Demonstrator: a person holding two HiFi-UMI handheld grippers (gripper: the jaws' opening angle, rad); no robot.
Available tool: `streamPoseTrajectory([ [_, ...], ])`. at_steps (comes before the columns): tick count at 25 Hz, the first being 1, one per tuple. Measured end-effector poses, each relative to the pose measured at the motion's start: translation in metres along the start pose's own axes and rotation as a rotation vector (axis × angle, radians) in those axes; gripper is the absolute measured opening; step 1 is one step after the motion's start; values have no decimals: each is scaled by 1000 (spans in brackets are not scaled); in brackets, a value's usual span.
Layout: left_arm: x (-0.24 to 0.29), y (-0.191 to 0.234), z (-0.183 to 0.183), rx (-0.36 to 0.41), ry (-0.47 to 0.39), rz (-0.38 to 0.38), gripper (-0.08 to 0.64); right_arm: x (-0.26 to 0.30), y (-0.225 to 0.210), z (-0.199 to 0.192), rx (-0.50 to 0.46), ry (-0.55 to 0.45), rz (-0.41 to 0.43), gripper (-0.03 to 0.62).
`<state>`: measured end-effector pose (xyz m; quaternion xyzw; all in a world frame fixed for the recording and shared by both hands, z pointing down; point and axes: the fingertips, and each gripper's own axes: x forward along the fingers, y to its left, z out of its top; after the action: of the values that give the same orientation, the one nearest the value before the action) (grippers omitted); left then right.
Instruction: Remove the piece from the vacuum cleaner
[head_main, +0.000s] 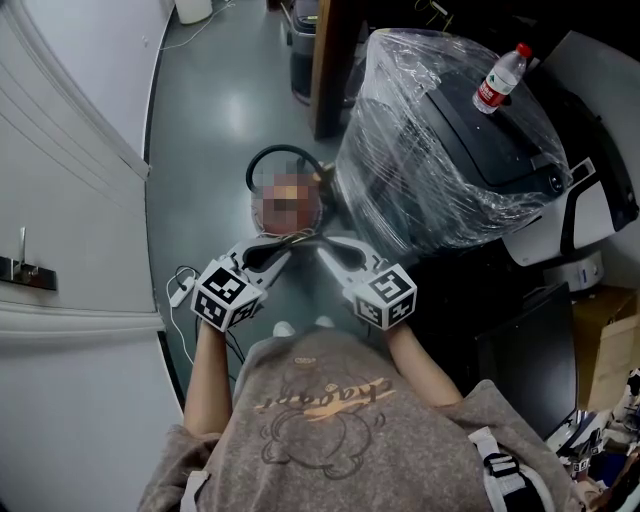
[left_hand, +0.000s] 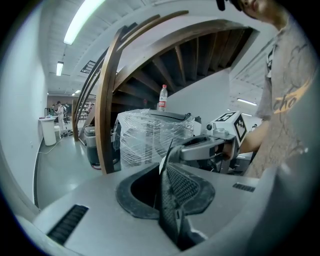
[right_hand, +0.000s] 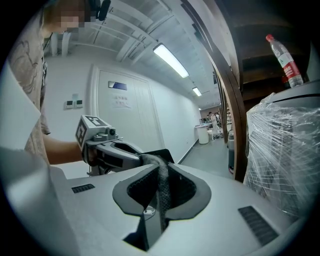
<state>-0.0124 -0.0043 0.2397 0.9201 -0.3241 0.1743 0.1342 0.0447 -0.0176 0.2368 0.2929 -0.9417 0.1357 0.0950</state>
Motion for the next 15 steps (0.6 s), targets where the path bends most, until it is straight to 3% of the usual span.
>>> streamPoseTrajectory([
  [15, -3, -4, -3, -54, -25, -7, 48, -1, 2, -2, 16, 3, 17, 41],
])
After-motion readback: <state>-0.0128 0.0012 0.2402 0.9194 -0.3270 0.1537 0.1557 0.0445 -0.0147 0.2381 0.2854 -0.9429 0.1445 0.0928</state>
